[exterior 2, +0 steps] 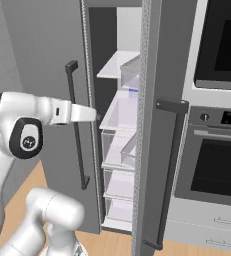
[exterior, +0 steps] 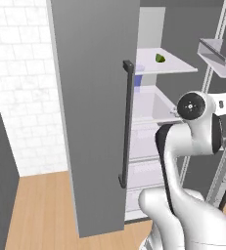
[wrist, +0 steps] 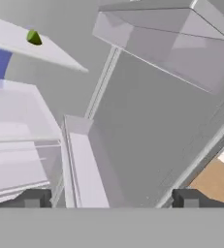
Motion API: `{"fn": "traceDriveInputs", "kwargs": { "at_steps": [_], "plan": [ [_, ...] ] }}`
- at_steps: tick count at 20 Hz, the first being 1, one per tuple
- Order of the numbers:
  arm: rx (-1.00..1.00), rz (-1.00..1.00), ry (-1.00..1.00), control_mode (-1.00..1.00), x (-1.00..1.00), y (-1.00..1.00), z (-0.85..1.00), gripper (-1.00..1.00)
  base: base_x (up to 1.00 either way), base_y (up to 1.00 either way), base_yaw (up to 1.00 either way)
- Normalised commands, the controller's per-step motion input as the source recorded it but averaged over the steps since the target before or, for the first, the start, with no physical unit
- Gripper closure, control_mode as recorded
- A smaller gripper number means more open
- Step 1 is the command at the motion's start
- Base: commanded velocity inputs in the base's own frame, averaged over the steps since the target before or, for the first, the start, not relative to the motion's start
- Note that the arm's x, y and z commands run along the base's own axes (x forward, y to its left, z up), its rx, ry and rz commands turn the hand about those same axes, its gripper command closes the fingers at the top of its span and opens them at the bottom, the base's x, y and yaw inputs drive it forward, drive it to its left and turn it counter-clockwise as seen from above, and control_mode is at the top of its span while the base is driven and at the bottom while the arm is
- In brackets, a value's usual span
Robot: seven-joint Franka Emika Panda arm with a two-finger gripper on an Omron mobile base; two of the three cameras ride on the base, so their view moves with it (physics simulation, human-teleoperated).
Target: Grab a lemon wedge from the fridge and one ice cube from the ice bowl, and put them in the glass of lemonade.
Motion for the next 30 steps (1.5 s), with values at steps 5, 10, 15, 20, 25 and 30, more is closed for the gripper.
{"fn": "traceDriveInputs", "kwargs": {
  "at_steps": [5,10,15,20,25,30],
  "plan": [
    [-0.36,-0.30,0.43,-1.00,1.00,-0.16,-0.05,-1.00,0.00,0.00,0.00],
    [-0.10,-0.19,0.45,-1.00,0.73,-0.66,-0.02,-1.00,0.00,0.00,0.00],
    [0.00,-0.13,0.27,-1.00,0.70,-0.70,-0.37,-1.00,0.00,0.00,0.00],
    [0.00,-0.09,0.03,-1.00,0.31,-0.54,-0.68,-1.00,0.00,0.00,0.00],
    [0.00,-0.07,0.00,-1.00,0.03,-0.67,-0.35,-1.00,0.00,0.00,0.00],
    [0.00,-0.08,0.00,-1.00,-0.14,-0.96,0.03,-1.00,0.00,0.00,0.00]
  ]
}}
